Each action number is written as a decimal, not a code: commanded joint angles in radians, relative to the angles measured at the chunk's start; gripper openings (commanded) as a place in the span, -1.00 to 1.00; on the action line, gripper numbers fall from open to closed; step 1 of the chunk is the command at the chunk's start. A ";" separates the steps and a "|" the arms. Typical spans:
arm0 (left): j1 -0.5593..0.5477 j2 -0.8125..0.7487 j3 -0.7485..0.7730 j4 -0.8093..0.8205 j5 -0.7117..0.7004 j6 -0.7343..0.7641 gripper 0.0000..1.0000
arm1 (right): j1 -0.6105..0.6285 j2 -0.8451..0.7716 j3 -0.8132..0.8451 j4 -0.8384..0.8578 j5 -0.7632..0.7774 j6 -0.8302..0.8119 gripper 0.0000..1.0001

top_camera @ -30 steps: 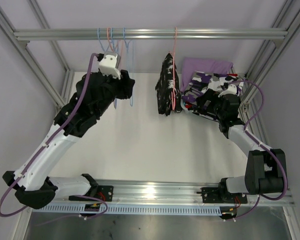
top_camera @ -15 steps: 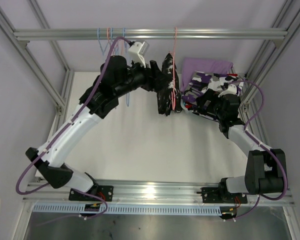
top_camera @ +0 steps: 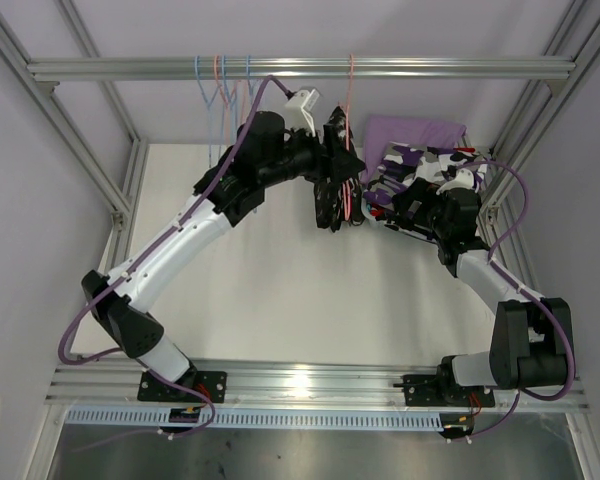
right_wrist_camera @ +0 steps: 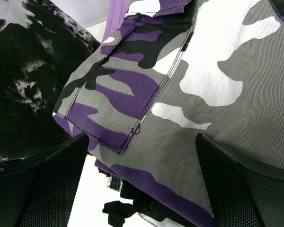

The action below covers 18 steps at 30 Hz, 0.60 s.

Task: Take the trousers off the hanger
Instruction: Pick up the hanger from the clothesline.

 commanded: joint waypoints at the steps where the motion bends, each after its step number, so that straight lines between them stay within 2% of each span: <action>1: -0.005 0.006 0.024 -0.004 -0.034 -0.007 0.36 | -0.003 0.022 -0.046 -0.130 -0.024 0.033 0.99; 11: -0.003 0.066 0.039 0.040 0.017 -0.058 0.37 | -0.007 0.038 -0.051 -0.125 -0.039 0.056 0.99; 18: 0.015 0.111 0.042 0.129 0.132 -0.165 0.33 | -0.021 0.055 -0.048 -0.116 -0.080 0.066 0.99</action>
